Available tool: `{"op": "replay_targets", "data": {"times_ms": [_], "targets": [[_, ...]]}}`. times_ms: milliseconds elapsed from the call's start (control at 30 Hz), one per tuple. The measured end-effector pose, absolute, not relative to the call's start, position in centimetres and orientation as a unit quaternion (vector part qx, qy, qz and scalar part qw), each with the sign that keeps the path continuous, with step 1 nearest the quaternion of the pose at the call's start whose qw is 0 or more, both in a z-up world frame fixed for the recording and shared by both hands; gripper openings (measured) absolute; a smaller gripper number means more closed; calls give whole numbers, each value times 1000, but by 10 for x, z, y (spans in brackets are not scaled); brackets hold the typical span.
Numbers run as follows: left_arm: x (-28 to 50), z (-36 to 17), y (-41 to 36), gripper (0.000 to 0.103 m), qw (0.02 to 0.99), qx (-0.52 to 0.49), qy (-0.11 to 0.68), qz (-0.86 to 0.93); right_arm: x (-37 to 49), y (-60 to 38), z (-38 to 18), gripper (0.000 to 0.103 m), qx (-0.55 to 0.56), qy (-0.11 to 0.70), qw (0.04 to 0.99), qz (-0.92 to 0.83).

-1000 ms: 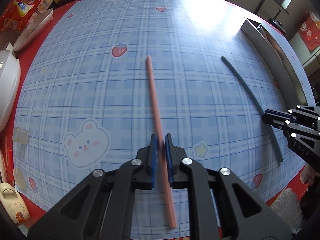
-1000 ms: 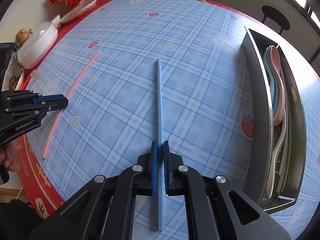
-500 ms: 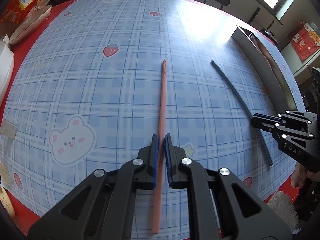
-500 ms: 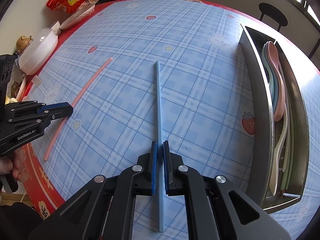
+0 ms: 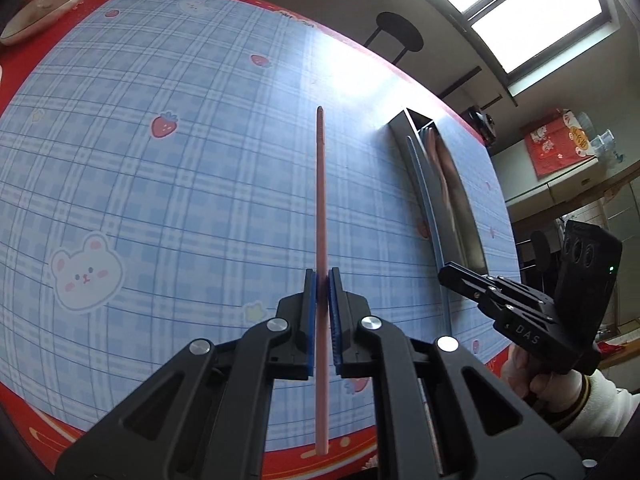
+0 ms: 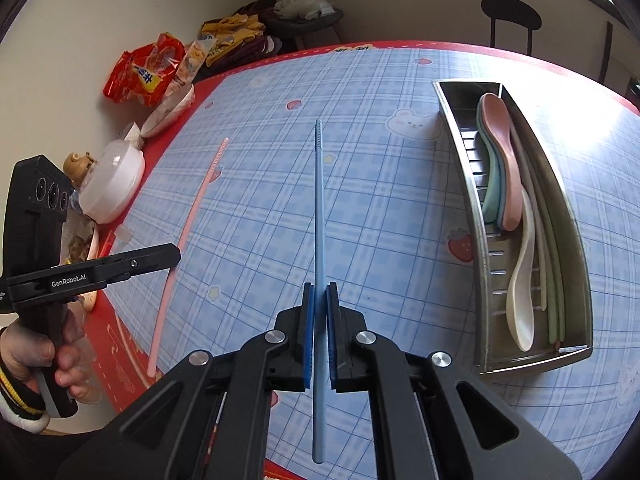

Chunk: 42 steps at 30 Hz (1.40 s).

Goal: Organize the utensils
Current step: 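Carry the pink and blue chopsticks over the tray and lower them in, then open both tools to release the pink and blue chopsticks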

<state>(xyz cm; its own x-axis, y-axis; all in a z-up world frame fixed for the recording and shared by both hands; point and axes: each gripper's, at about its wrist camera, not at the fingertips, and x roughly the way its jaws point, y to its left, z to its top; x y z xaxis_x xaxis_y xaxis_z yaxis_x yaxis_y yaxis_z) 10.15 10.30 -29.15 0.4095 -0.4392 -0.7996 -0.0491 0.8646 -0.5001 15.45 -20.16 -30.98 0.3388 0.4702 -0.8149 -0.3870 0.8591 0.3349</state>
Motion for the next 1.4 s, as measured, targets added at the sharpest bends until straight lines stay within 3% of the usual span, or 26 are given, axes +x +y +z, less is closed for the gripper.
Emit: {"op": "replay_targets", "data": {"times_ms": [333,567,1033,1400], "targets": [[147,-267,42,10,795,-236,531,-174,161,-266,-287,6,94,480,845,217],[192,-263,-21,10,784,-246,529,-211,185,-310,-274,6,67,463,867,174],[285,-327,-89,10,705,-403,563,-152,244,-319,-294,6,12,483,863,149],[302,-351,-111,10,698,-393,584,-131,258,-312,-321,6,8,516,845,138]]}}
